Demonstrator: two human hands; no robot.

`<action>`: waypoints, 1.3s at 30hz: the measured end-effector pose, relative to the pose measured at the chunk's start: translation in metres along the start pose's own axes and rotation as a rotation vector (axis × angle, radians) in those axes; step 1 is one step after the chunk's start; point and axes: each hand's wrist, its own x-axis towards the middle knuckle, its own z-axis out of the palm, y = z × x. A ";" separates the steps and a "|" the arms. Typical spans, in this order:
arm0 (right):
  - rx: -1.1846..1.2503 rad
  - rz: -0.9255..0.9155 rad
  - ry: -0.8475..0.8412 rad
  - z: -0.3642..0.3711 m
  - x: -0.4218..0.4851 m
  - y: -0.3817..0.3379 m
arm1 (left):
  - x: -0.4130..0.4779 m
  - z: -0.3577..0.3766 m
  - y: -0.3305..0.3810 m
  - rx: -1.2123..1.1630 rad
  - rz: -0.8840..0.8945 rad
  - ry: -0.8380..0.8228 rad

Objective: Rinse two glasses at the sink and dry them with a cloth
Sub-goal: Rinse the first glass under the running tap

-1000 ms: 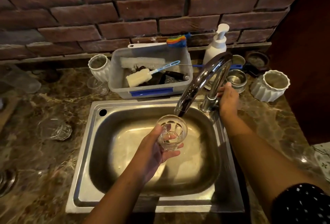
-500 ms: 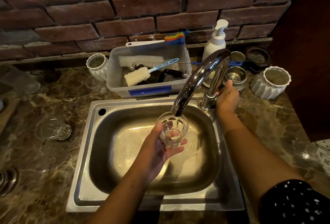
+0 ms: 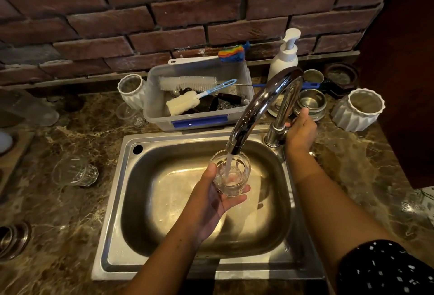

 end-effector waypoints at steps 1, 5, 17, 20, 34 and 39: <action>0.014 0.013 -0.005 0.000 0.000 0.001 | 0.000 0.000 0.000 0.006 0.009 0.001; 0.050 0.037 -0.069 -0.010 -0.007 0.004 | 0.001 -0.002 0.000 0.013 0.030 -0.002; -0.251 -0.800 -0.722 -0.086 -0.186 -0.041 | -0.018 -0.016 -0.001 0.137 0.118 0.033; -0.487 -0.901 -0.962 -0.085 -0.195 -0.039 | -0.027 -0.021 0.000 0.217 0.143 -0.006; -0.674 -1.091 -1.113 -0.064 -0.178 -0.054 | -0.018 -0.009 0.010 0.137 0.095 0.015; -0.552 -1.055 -1.107 -0.071 -0.168 -0.052 | -0.008 -0.006 0.018 -0.129 -0.094 0.058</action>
